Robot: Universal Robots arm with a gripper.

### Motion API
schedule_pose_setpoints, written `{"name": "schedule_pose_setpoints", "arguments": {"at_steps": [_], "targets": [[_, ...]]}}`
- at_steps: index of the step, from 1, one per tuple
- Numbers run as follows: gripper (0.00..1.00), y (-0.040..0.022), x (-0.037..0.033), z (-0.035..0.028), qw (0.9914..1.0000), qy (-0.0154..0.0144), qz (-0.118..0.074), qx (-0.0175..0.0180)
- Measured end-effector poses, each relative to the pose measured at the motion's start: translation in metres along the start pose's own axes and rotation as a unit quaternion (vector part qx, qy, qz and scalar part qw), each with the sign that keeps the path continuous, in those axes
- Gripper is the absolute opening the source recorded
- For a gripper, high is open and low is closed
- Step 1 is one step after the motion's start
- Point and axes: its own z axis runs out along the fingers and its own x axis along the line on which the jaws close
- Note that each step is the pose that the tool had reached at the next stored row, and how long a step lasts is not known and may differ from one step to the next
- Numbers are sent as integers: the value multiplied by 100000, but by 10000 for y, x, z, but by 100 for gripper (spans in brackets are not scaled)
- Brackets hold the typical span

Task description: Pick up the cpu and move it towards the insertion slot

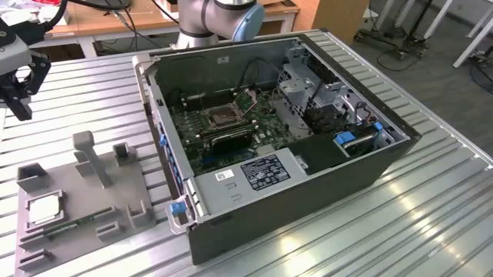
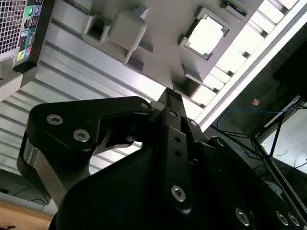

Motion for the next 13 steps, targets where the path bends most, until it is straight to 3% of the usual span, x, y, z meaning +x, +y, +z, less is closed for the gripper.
{"name": "schedule_pose_setpoints", "arguments": {"at_steps": [13], "targets": [[11, 1, 30, 0, 100000, 3, 2, 1]]}}
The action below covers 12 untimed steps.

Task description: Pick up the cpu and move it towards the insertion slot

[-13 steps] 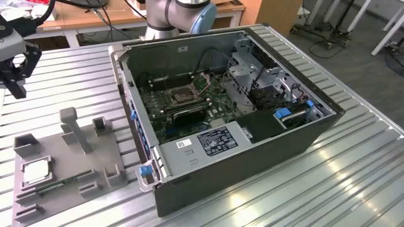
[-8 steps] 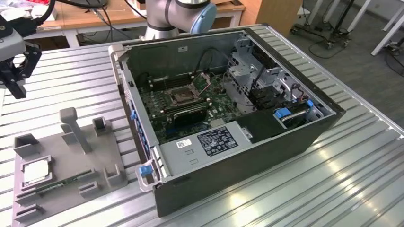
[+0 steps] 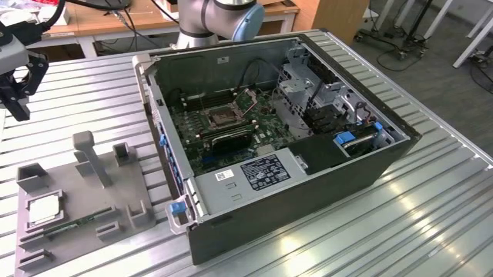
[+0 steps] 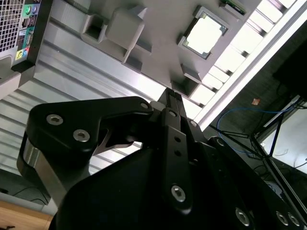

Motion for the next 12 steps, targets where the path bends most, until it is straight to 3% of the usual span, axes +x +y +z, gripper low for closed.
{"name": "schedule_pose_setpoints", "arguments": {"at_steps": [12], "targets": [[11, 1, 60, 0, 100000, 1, -2, 1]]}}
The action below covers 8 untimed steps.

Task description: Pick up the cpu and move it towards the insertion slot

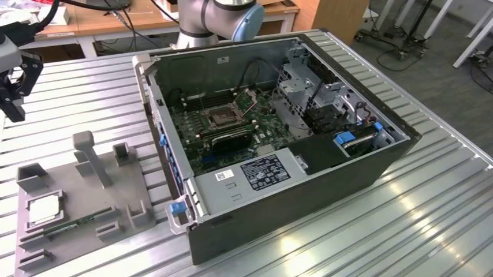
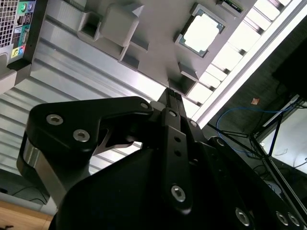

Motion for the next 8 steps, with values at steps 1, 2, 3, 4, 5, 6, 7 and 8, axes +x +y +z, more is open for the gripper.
{"name": "schedule_pose_setpoints", "arguments": {"at_steps": [1, 2, 3, 4, 5, 6, 7, 8], "targets": [[11, 0, 6, 1, 100000, -6, 2, -2], [11, 0, 12, 1, 100000, -5, 3, -2], [11, 0, 18, 1, 100000, -6, 1, -3], [11, 0, 24, 1, 100000, -5, 3, -3], [11, 1, 29, 1, 100000, -5, 3, -2], [11, 1, 35, 0, 100000, -3, 1, 0], [11, 1, 40, 0, 100000, -2, 2, -1], [11, 1, 46, 1, 100000, -4, -2, -2]]}}
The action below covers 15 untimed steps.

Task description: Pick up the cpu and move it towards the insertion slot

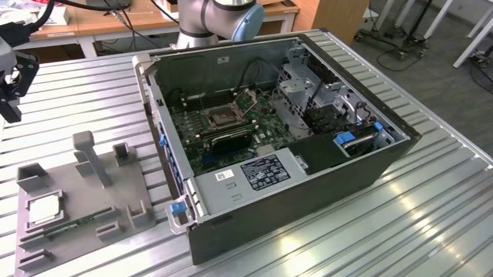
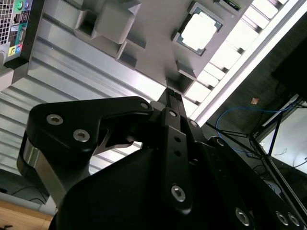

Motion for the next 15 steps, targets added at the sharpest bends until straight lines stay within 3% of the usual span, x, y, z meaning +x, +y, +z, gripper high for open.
{"name": "schedule_pose_setpoints", "arguments": {"at_steps": [15], "targets": [[11, 2, 114, 2, 100000, -5, 1, -3]]}}
